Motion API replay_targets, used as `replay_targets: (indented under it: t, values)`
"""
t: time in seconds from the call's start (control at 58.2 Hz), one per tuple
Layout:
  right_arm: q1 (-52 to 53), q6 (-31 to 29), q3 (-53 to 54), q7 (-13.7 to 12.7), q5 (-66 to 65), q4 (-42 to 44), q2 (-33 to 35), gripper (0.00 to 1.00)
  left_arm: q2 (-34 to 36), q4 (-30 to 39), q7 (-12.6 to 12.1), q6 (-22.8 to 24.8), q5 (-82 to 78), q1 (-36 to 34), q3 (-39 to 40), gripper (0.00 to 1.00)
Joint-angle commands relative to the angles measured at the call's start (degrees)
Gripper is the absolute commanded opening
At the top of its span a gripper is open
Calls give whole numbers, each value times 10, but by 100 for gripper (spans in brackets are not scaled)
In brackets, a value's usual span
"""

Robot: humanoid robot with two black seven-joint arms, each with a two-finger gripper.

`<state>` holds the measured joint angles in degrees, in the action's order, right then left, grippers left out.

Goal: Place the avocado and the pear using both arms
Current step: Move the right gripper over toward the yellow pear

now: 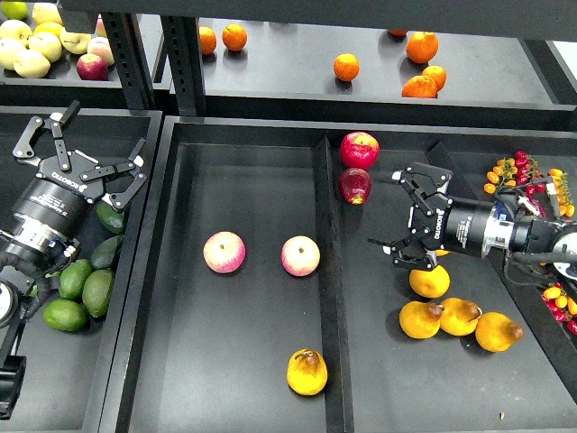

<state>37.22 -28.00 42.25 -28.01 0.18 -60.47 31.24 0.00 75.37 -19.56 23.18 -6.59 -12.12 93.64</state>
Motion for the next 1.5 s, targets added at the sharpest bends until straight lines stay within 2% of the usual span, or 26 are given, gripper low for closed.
replay_targets:
  t: [0.0, 0.206, 0.361, 0.499, 0.825, 1.135, 1.479]
  values:
    - [2, 0, -2, 0, -34, -8, 3, 99, 0, -1, 0, 2, 0, 0, 0, 100]
    - [23, 0, -30, 0, -47, -11, 6, 99, 0, -6, 0, 11, 0, 0, -1, 100]
    - [117, 0, -178, 0, -98, -5, 22, 99, 0, -6, 0, 13, 0, 0, -7, 100]
    - [178, 0, -292, 0, -108, -4, 7, 99, 0, -5, 0, 14, 0, 0, -8, 100]
    - [174, 0, -350, 0, -113, 13, -87, 99, 0, -6, 0, 14, 0, 1, -16, 100]
    - [124, 0, -391, 0, -116, 19, -100, 99, 0, -5, 0, 15, 0, 1, -16, 100]
    - [80, 0, -379, 0, -147, 90, -137, 99, 0, -7, 0, 15, -1, 1, -19, 100]
